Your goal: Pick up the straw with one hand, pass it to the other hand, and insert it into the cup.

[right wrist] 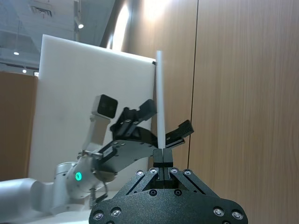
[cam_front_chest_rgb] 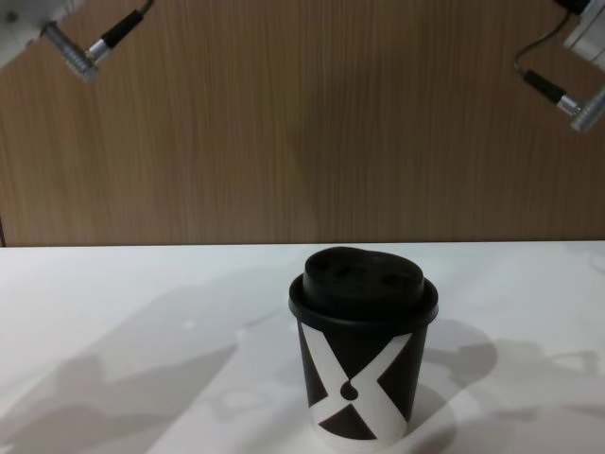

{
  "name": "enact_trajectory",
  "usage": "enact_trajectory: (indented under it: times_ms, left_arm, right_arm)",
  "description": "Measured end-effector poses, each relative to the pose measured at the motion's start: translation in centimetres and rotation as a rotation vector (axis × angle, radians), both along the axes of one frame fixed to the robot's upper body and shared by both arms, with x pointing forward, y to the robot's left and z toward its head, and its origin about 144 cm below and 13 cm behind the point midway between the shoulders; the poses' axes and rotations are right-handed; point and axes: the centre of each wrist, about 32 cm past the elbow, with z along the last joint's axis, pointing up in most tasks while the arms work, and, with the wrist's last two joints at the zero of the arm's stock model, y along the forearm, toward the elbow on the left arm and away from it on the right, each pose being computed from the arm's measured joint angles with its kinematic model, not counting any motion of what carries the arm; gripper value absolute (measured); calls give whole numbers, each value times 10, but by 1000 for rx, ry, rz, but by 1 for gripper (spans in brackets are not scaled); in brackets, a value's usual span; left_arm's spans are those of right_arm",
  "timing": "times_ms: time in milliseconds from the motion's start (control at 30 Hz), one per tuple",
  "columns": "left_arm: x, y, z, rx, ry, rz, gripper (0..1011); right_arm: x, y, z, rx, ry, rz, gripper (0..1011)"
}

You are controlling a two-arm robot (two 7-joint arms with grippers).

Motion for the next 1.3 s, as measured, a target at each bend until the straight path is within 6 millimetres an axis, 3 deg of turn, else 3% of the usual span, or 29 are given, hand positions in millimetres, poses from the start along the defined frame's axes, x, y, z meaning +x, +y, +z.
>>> enact_trajectory:
  times_ms: [133,433,667,967,1300]
  left_arm:
    - [14,1,5,-2,1,-3,1000]
    - [76,1,17,-19,-2,-23,1001]
    - [106,-2,21,-28,-14,-38,1001]
    - [118,-4,17,-23,-17,-39,1001]
    - [115,-4,6,-2,-12,-22,1001]
  right_arm:
    - [0,0,0,0,0,0,5]
    - [0,0,0,0,0,0,5]
    - [0,0,0,0,0,0,5]
    - [0,0,0,0,0,0,5]
    - [0,0,0,0,0,0,5]
